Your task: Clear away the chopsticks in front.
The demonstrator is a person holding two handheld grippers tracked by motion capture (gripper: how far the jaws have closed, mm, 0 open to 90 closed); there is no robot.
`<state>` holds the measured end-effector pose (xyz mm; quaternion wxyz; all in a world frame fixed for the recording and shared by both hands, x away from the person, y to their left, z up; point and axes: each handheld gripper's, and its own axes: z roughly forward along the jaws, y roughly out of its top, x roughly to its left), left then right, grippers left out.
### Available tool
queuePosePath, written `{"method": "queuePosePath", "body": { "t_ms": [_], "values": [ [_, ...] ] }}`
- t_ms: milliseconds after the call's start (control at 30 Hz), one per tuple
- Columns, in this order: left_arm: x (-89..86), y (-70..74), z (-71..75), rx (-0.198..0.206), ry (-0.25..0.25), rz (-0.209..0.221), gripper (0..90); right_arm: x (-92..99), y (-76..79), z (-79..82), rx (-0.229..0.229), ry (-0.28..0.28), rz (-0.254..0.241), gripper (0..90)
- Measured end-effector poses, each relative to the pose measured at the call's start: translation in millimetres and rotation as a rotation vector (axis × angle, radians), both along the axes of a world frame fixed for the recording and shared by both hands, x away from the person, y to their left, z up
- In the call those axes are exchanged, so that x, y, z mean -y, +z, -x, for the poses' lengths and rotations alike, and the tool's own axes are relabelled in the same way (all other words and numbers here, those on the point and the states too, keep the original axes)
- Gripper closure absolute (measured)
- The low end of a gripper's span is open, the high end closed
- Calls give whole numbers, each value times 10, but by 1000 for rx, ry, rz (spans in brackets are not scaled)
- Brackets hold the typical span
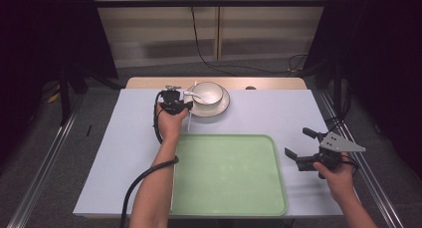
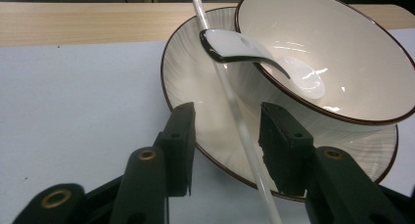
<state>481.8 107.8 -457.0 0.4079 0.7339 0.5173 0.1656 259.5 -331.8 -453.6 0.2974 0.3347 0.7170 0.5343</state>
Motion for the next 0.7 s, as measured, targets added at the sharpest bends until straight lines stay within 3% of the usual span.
{"method": "queuePosePath", "body": {
  "t_ms": [167,233,400,500,533,700],
  "values": [
    [23,-27,-26,-15,7,-3,634,0,0,0,0,-2,1,17],
    [31,-43,-35,-26,12,20,644,-3,-1,0,-1,-2,-2,16],
    [58,-35,-46,-38,12,0,677,3,-3,5,-6,5,4,17],
    [111,-52,-54,-48,32,24,721,2,-5,2,-5,1,2,17],
    [96,-46,-55,-56,16,-1,727,1,-5,1,-5,1,2,17],
    [125,-48,-64,-87,45,26,758,2,-6,-2,0,4,7,17]
  ]
}}
